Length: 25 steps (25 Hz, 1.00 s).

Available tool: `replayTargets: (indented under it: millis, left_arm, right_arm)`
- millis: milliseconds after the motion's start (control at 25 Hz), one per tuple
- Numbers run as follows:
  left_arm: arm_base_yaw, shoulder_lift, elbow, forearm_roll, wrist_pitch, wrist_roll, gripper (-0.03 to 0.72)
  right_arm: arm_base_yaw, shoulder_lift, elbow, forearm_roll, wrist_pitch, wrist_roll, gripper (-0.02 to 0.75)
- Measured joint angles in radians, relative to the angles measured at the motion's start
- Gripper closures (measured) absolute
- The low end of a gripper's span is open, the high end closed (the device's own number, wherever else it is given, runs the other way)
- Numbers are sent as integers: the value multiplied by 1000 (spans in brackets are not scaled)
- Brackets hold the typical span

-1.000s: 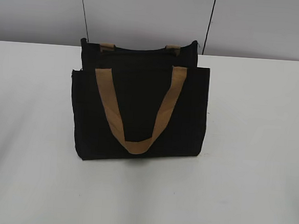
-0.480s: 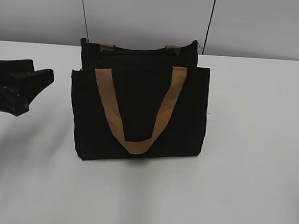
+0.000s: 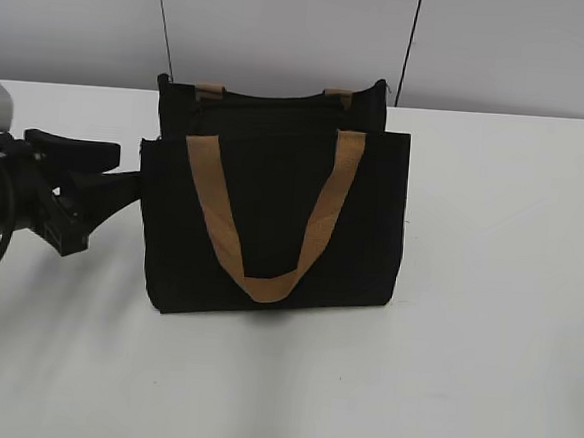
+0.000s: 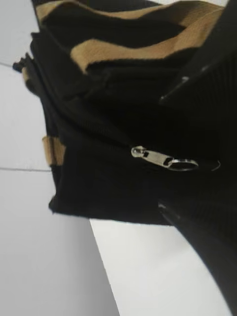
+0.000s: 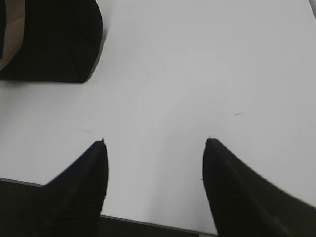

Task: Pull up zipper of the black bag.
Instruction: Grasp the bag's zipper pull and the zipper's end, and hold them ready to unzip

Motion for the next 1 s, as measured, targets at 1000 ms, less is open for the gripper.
replayTargets:
  millis: [1000]
  left_arm:
    - [0, 287, -241, 171, 62, 0, 251]
  right_arm:
    - [0, 0, 0, 0, 0, 0, 265]
